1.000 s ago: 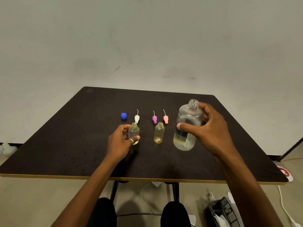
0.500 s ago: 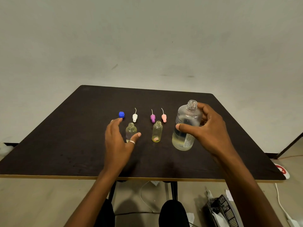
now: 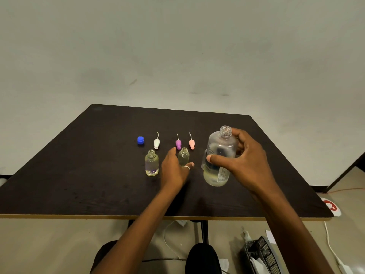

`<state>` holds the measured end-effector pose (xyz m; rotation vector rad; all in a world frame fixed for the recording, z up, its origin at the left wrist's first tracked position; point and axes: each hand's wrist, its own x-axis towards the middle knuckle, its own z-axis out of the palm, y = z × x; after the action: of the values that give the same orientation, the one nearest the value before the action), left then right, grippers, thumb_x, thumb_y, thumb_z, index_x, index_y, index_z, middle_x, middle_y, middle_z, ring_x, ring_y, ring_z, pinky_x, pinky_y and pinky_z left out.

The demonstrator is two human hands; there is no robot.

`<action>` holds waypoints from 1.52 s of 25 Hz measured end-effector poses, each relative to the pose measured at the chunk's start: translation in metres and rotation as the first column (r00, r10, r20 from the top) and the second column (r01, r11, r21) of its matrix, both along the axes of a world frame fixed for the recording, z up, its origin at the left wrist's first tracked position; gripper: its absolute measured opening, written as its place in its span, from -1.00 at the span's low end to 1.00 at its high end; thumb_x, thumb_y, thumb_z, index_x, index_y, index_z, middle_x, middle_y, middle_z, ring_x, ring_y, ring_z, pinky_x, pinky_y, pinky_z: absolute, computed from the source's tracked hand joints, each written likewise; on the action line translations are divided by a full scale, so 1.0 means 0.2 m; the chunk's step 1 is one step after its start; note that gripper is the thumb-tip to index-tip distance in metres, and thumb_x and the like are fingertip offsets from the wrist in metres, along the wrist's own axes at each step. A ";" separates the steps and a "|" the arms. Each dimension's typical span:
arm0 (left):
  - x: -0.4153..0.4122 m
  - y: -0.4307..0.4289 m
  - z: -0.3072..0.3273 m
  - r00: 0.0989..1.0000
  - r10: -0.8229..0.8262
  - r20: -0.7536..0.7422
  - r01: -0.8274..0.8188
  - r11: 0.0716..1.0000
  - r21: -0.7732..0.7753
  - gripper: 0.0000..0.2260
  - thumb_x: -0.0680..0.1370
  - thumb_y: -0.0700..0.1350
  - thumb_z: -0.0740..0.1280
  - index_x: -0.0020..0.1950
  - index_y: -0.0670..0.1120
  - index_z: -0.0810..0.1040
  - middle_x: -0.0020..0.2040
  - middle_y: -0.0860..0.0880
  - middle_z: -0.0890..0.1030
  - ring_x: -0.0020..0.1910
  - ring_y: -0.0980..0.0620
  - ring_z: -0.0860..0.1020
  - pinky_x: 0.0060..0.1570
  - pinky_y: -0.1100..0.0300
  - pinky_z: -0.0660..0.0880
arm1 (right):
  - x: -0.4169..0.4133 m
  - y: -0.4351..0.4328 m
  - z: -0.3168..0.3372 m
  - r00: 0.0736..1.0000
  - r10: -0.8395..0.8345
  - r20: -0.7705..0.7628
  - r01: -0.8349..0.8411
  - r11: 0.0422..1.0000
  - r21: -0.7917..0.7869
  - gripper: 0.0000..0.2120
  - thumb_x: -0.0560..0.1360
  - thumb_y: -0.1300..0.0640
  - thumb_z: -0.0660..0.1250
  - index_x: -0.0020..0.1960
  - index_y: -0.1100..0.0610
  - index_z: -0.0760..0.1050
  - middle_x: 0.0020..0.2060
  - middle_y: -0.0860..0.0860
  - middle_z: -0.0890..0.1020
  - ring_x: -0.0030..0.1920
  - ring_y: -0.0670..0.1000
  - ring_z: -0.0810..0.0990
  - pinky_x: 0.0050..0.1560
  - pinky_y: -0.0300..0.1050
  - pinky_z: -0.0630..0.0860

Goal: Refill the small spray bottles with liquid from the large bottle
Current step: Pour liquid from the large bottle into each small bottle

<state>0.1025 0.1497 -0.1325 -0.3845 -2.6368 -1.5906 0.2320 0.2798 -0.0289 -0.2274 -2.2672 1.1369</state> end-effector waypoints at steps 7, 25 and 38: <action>0.09 -0.11 0.07 0.999 -0.048 -0.011 0.049 0.987 0.153 -0.67 0.43 -0.11 0.54 0.15 -0.03 0.56 0.01 0.09 0.66 -0.01 0.22 0.60 -0.04 0.33 0.54 | 0.04 -0.03 -0.02 1.000 0.009 0.028 -0.011 0.998 0.065 -0.27 0.23 -0.03 0.63 0.33 -0.03 0.43 0.14 -0.10 0.60 0.08 -0.09 0.59 0.09 -0.15 0.59; 0.40 -0.55 0.29 0.983 -0.148 -0.106 0.164 0.973 0.163 -0.48 0.36 -0.03 0.57 0.30 0.10 0.56 0.01 0.25 0.64 -0.01 0.40 0.58 -0.02 0.50 0.49 | 0.11 -0.21 -0.03 0.998 -0.024 0.060 -0.009 0.870 0.493 -0.21 0.23 -0.32 0.38 0.40 -0.09 0.36 0.17 -0.06 0.61 0.08 0.03 0.60 0.06 0.19 0.56; 0.43 -0.54 0.30 0.968 -0.218 -0.121 0.236 0.957 0.166 -0.52 0.37 -0.09 0.57 0.26 0.12 0.56 -0.06 0.33 0.61 -0.03 0.45 0.57 -0.07 0.54 0.47 | 0.12 -0.23 -0.05 0.989 -0.148 0.000 0.099 0.663 0.742 -0.18 0.21 -0.22 0.56 0.40 -0.02 0.42 0.17 0.01 0.64 0.03 0.16 0.63 -0.06 0.11 0.45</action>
<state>0.1893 0.0420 -0.0717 -0.7603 -2.4218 -1.8015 0.2553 0.2329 -0.0387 -0.0784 -2.5200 0.0582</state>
